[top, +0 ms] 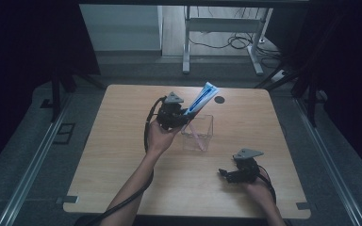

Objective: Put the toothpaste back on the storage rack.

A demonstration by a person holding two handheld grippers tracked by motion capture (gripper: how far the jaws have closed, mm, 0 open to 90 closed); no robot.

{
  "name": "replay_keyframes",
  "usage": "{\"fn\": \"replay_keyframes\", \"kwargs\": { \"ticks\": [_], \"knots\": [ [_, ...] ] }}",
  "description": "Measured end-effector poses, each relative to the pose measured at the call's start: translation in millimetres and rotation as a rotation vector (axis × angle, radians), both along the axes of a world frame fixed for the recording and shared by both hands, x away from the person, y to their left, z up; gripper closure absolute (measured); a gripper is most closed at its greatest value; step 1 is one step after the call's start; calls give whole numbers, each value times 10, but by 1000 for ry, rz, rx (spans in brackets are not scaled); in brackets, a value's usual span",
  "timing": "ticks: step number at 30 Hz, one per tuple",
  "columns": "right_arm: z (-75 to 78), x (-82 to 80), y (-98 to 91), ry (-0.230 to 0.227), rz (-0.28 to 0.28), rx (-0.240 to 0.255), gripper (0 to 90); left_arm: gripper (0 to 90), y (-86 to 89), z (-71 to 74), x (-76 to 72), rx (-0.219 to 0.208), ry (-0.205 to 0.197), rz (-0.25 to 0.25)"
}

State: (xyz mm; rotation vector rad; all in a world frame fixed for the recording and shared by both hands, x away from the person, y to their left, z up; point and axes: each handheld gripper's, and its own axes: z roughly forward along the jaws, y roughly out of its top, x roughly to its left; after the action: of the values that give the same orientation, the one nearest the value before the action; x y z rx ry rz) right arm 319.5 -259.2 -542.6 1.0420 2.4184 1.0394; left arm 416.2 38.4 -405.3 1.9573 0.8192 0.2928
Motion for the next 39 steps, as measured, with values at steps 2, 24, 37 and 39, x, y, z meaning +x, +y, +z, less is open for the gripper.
{"fn": "replay_keyframes", "kwargs": {
  "ticks": [2, 24, 37, 39],
  "knots": [
    [0, 0, 0, 1, 0, 0, 136, 727, -38, -16, 28, -3, -6, 3],
    [-1, 0, 0, -1, 0, 0, 136, 727, -324, -177, 199, 11, -38, 18],
    [-1, 0, 0, -1, 0, 0, 137, 726, -436, -253, 222, 40, -53, 26],
    [-1, 0, 0, -1, 0, 0, 136, 726, -445, -277, 225, 46, -55, 28]
  ]
}}
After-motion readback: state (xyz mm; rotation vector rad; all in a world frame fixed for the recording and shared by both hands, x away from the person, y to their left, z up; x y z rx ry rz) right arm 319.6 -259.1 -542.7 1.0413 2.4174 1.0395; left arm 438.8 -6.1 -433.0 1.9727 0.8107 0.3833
